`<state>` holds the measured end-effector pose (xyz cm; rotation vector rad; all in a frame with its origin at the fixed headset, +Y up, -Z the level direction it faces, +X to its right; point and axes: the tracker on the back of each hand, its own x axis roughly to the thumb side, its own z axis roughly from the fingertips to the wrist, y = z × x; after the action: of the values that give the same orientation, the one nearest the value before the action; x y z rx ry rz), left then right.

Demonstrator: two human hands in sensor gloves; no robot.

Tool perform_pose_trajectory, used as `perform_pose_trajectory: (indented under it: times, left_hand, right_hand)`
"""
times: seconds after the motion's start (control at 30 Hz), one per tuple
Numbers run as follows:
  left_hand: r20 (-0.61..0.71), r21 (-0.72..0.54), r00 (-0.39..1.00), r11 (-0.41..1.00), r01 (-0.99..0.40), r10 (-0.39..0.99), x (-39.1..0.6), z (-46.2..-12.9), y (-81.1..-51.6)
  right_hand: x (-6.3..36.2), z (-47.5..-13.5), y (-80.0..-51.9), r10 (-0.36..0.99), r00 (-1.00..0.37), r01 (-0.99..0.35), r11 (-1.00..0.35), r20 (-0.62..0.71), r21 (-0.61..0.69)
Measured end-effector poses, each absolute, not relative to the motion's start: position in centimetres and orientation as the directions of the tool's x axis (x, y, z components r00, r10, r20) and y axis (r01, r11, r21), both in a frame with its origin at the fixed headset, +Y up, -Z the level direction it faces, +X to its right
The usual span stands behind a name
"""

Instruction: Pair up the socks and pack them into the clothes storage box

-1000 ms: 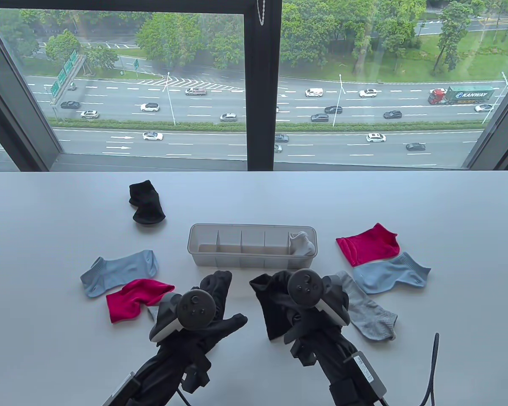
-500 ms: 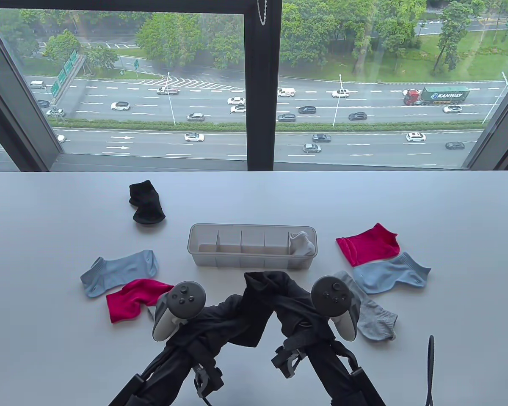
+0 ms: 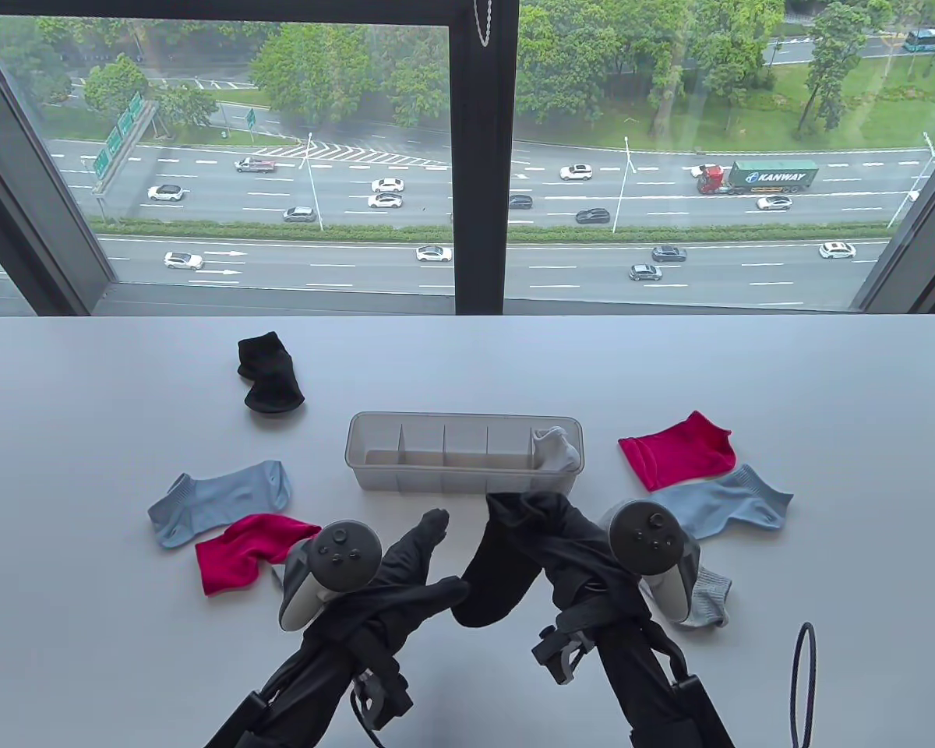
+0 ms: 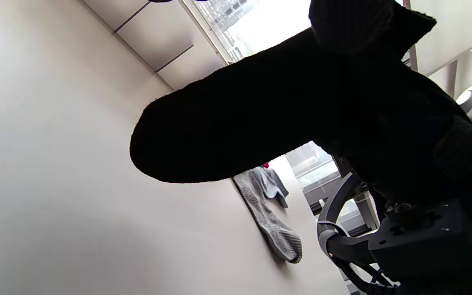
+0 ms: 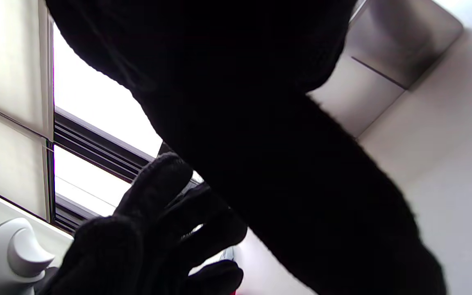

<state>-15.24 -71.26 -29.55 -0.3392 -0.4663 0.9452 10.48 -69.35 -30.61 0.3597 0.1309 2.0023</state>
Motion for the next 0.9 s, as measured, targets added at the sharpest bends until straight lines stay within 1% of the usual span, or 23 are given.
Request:
perform_pose_trajectory:
  times: [0.07, 0.1, 0.13, 0.17, 0.2, 0.27, 0.3, 0.33, 0.37, 0.43, 0.47, 0.5, 0.57, 0.63, 0.67, 0.7, 0.73, 0.77, 0.8, 0.83, 0.9]
  left_hand:
    - [0.255, -0.478, 0.443, 0.510, -0.715, 0.860, -15.2, -29.6, -71.1]
    - [0.252, -0.478, 0.381, 0.457, -0.750, 0.889, -15.3, -29.6, -71.2]
    - [0.218, -0.439, 0.319, 0.384, -0.812, 0.922, -15.5, -29.7, -71.1]
    - [0.184, -0.370, 0.279, 0.330, -0.869, 0.942, -15.9, -29.7, -71.1]
    - [0.179, -0.279, 0.224, 0.268, -0.922, 0.958, -16.3, -29.7, -71.2]
    - [0.174, -0.309, 0.263, 0.306, -0.901, 0.949, -16.7, -29.9, -71.0]
    - [0.188, -0.305, 0.307, 0.352, -0.885, 0.933, -16.9, -29.8, -70.9]
    - [0.193, -0.282, 0.325, 0.369, -0.886, 0.926, -16.9, -29.7, -70.9]
    - [0.205, -0.299, 0.306, 0.357, -0.885, 0.930, -16.6, -29.8, -70.8]
    - [0.216, -0.327, 0.287, 0.346, -0.879, 0.933, -16.2, -29.7, -70.3]
    - [0.219, -0.319, 0.284, 0.344, -0.883, 0.933, -16.1, -29.7, -69.9]
    - [0.215, -0.326, 0.271, 0.331, -0.886, 0.938, -16.1, -29.6, -69.7]
    - [0.177, -0.326, 0.280, 0.324, -0.888, 0.944, -16.2, -29.5, -69.6]
    - [0.143, -0.289, 0.372, 0.398, -0.870, 0.917, -16.0, -29.4, -70.2]
    - [0.115, -0.298, 0.474, 0.486, -0.822, 0.873, -15.6, -29.4, -70.9]
    - [0.108, -0.311, 0.546, 0.551, -0.775, 0.830, -15.3, -29.3, -71.4]
    - [0.127, -0.325, 0.641, 0.642, -0.694, 0.757, -14.9, -29.3, -72.2]
    - [0.145, -0.339, 0.687, 0.688, -0.642, 0.712, -14.8, -29.4, -72.7]
    - [0.171, -0.328, 0.734, 0.741, -0.586, 0.657, -14.7, -29.4, -73.1]
    - [0.184, -0.312, 0.750, 0.761, -0.569, 0.636, -14.8, -29.4, -73.2]
    - [0.206, -0.307, 0.777, 0.793, -0.526, 0.595, -15.0, -29.6, -72.8]
  right_hand:
    - [9.0, -30.4, -69.7, 0.886, -0.419, -0.824, -0.463, 0.199, 0.327]
    - [8.4, -30.3, -69.9, 0.878, -0.435, -0.803, -0.478, 0.198, 0.355]
    - [7.6, -30.2, -70.2, 0.863, -0.462, -0.769, -0.504, 0.203, 0.392]
    - [7.4, -30.2, -70.4, 0.857, -0.473, -0.753, -0.514, 0.205, 0.411]
    - [7.4, -30.2, -70.6, 0.858, -0.469, -0.744, -0.512, 0.211, 0.430]
    - [8.1, -30.1, -70.9, 0.903, -0.395, -0.819, -0.430, 0.170, 0.380]
    - [8.5, -30.2, -70.9, 0.928, -0.345, -0.861, -0.373, 0.142, 0.346]
    - [9.0, -30.3, -70.9, 0.946, -0.300, -0.891, -0.323, 0.119, 0.319]
    - [9.4, -30.4, -70.8, 0.949, -0.290, -0.894, -0.314, 0.120, 0.319]
    - [9.8, -30.3, -70.3, 0.929, -0.337, -0.888, -0.368, 0.154, 0.277]
    - [10.0, -30.2, -69.8, 0.922, -0.351, -0.887, -0.384, 0.167, 0.257]
    - [10.0, -30.1, -69.3, 0.929, -0.330, -0.892, -0.365, 0.166, 0.267]
    - [10.1, -30.0, -68.8, 0.939, -0.327, -0.893, -0.345, 0.109, 0.289]
    - [10.0, -30.2, -69.6, 0.915, -0.404, -0.862, -0.388, 0.021, 0.326]
    - [9.9, -30.4, -70.8, 0.878, -0.478, -0.831, -0.443, -0.023, 0.337]
    - [9.7, -30.7, -71.9, 0.844, -0.534, -0.803, -0.490, -0.046, 0.340]
    - [9.6, -30.9, -73.3, 0.781, -0.620, -0.755, -0.568, -0.073, 0.328]
    - [9.6, -31.0, -74.2, 0.723, -0.687, -0.703, -0.637, -0.072, 0.317]
    - [9.4, -31.2, -75.0, 0.634, -0.773, -0.604, -0.728, -0.014, 0.323]
    - [9.1, -31.1, -75.2, 0.543, -0.838, -0.500, -0.798, 0.043, 0.336]
    - [8.5, -30.7, -74.2, 0.370, -0.918, -0.310, -0.894, 0.141, 0.323]
